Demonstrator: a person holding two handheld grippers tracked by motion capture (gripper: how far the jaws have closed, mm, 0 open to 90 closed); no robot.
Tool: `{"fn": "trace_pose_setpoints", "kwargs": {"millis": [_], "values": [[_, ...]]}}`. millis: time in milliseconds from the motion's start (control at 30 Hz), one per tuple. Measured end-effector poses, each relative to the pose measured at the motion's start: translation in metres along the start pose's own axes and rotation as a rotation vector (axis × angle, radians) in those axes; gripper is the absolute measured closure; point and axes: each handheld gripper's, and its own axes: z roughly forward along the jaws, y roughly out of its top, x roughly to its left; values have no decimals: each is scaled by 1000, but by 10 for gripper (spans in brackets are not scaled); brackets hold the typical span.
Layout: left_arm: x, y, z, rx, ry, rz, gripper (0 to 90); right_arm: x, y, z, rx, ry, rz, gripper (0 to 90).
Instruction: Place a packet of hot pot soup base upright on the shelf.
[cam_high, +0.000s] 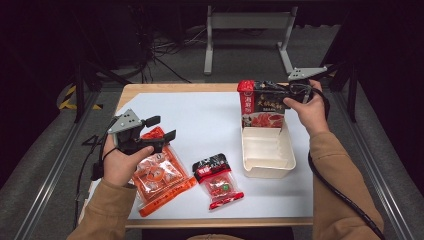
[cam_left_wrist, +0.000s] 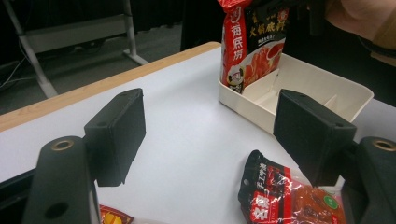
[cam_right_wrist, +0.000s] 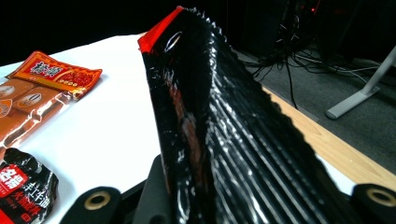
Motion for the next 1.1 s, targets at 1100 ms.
{"fn": "trace_pose_setpoints", "kwargs": {"millis": [1100], "values": [[3,-8,4,26,-5,-11,225,-3,-25,-5,-13,-26,38,752]]}}
